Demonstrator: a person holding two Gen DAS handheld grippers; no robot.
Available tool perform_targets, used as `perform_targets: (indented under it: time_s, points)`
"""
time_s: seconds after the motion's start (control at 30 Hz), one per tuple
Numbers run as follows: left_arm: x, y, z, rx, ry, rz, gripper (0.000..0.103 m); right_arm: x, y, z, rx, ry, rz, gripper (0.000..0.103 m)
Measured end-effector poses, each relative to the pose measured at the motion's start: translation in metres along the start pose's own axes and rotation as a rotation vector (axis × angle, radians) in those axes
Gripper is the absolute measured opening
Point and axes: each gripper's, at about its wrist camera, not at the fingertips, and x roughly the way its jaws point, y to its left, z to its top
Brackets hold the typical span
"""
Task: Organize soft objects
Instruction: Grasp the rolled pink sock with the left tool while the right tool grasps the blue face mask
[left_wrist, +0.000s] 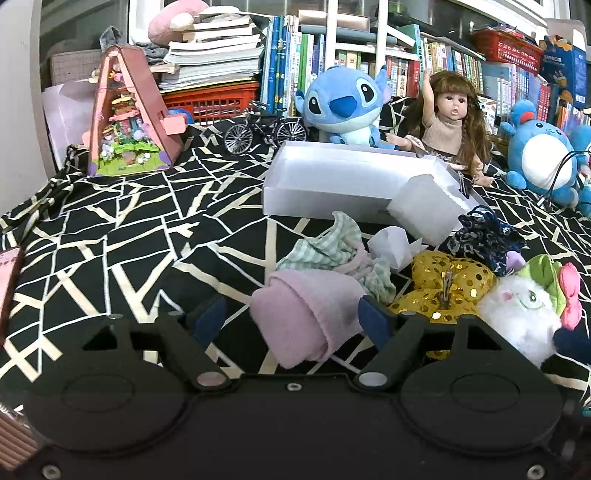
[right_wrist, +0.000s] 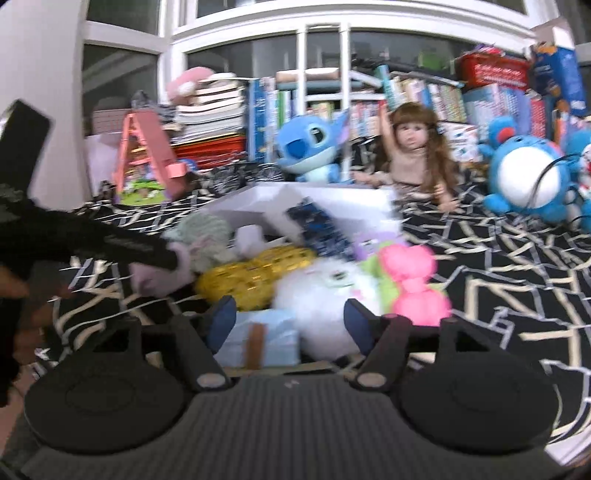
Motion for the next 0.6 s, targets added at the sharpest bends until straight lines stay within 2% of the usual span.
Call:
perform_targets:
  time_s: [0.17, 0.37, 0.6]
  points:
    - [0.012, -0.003, 0.003, -0.015, 0.017, -0.019, 0.079, 0.004, 0.014, -0.005, -0.015, 0.03, 0.045, 0.088]
    - [0.021, -0.007, 0.0, -0.021, 0.029, -0.019, 0.083, 0.014, 0.02, -0.009, -0.026, 0.072, 0.04, 0.089]
    - [0.026, -0.006, 0.0, -0.048, 0.041, -0.05, 0.086, 0.022, 0.024, -0.01, -0.027, 0.082, 0.043, 0.092]
